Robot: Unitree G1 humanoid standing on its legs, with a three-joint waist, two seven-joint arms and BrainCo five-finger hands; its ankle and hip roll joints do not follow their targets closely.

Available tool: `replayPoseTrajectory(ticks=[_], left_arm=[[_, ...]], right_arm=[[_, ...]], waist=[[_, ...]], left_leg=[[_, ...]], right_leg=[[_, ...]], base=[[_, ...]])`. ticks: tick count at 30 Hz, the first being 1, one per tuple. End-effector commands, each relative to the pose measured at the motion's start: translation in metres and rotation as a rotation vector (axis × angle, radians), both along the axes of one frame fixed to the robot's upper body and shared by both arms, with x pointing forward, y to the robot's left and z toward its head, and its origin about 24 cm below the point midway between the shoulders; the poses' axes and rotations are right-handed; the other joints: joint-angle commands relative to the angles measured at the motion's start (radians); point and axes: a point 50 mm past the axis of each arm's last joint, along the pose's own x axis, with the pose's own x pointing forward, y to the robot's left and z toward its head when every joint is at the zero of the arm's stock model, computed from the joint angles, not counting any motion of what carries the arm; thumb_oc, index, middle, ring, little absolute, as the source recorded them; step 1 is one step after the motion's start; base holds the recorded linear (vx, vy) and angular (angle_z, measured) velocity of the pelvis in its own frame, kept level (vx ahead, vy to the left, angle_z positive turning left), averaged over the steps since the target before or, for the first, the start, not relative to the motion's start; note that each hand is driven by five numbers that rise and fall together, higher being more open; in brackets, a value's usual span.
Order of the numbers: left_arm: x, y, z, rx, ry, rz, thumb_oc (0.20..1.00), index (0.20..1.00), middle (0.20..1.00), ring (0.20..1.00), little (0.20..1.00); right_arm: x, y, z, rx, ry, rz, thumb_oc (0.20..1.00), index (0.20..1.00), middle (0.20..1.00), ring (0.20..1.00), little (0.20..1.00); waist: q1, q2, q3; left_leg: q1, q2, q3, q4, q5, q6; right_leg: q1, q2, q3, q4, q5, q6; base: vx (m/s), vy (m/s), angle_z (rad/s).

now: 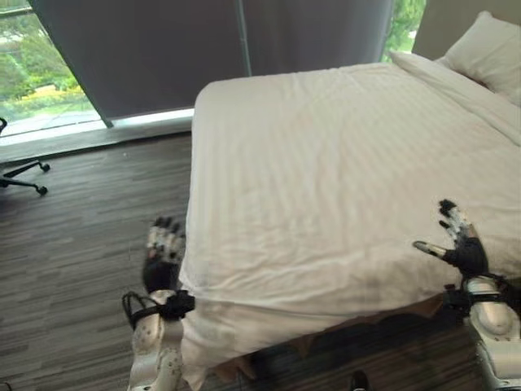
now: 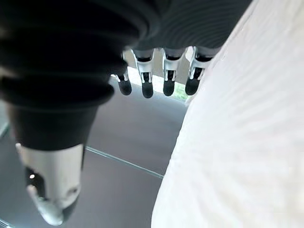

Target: Making the bed.

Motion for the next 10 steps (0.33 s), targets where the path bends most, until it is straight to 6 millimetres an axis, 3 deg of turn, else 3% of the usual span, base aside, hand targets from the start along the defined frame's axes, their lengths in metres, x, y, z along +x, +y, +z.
replayPoseTrajectory(ticks=[1, 6, 10], left_arm=[[0.021, 0.005, 0.023, 0.226, -0.058, -0.038, 1.0, 1.0, 1.0, 1.0, 1.0], [0.03, -0.037, -0.01, 0.291, 0.087, -0.171, 1.0, 1.0, 1.0, 1.0, 1.0], [0.026, -0.049, -0.027, 0.315, 0.159, -0.195, 1.0, 1.0, 1.0, 1.0, 1.0]], right_arm=[[0.012, 0.007, 0.014, -0.019, -0.077, 0.005, 1.0, 1.0, 1.0, 1.0, 1.0], [0.01, 0.044, -0.032, 0.133, 0.097, 0.08, 1.0, 1.0, 1.0, 1.0, 1.0], [0.011, 0.057, -0.041, 0.138, 0.14, 0.117, 1.0, 1.0, 1.0, 1.0, 1.0]], waist=[[-0.011, -0.028, 0.055], [-0.012, -0.032, 0.048], [-0.009, -0.035, 0.048]], left_leg=[[0.054, 0.015, -0.002, 0.024, 0.023, 0.025], [0.066, 0.008, -0.008, 0.023, 0.017, 0.03], [0.073, 0.004, -0.011, 0.023, 0.013, 0.031]], right_leg=[[0.029, -0.046, 0.001, 0.075, -0.036, 0.044], [0.047, -0.047, -0.002, 0.081, -0.042, 0.044], [0.05, -0.048, -0.004, 0.085, -0.042, 0.045]], base=[[0.0, 0.0, 0.0], [0.03, 0.007, 0.1], [0.0, 0.0, 0.0]])
